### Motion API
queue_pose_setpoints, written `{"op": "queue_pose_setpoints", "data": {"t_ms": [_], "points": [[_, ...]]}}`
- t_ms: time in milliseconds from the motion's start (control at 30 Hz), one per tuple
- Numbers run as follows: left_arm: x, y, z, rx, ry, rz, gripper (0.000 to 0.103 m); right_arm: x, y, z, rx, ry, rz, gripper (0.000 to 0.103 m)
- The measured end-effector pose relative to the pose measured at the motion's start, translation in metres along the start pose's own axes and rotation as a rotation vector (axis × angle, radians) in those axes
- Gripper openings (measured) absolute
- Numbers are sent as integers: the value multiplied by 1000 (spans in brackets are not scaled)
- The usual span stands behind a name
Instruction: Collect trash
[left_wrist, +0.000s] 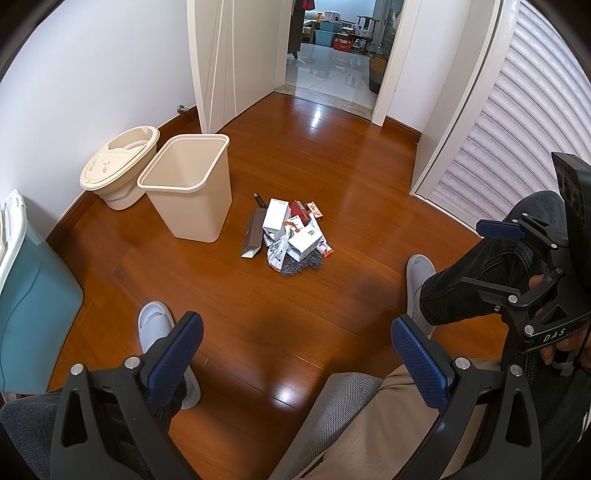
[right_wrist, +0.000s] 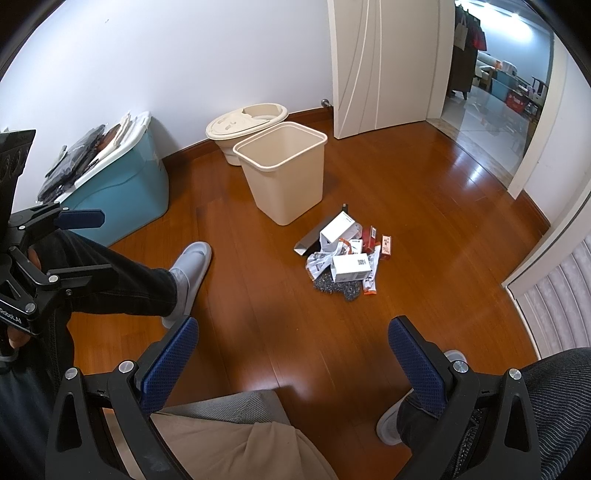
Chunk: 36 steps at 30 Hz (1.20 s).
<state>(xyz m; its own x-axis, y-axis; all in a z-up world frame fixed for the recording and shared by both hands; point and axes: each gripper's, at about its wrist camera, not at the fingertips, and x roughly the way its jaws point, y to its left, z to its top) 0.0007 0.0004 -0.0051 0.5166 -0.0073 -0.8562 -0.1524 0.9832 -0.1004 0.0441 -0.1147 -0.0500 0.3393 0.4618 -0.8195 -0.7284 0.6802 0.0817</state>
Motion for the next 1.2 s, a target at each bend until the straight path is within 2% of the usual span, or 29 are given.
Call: {"op": "queue_pose_setpoints", "data": {"t_ms": [700,767,833,933,1033,1200], "points": [[4,4,4,-18,6,-9,103,2,0,2,3,3,3,103],[14,8,12,-41,38,-21,103,3,0,3,31,35,44,103],[26,12,28,-51,63,28,103,3,-5,10,53,55,85,103],[45,19,63,-87,68,108,103,-6,-18,48,20,85,-10,103],[73,35,100,-187,75,105,103,-6,-47,97,45,110,-45,103],[144,50,137,-263,124,125,103,58,-101,164,68,221,-35,103]]}}
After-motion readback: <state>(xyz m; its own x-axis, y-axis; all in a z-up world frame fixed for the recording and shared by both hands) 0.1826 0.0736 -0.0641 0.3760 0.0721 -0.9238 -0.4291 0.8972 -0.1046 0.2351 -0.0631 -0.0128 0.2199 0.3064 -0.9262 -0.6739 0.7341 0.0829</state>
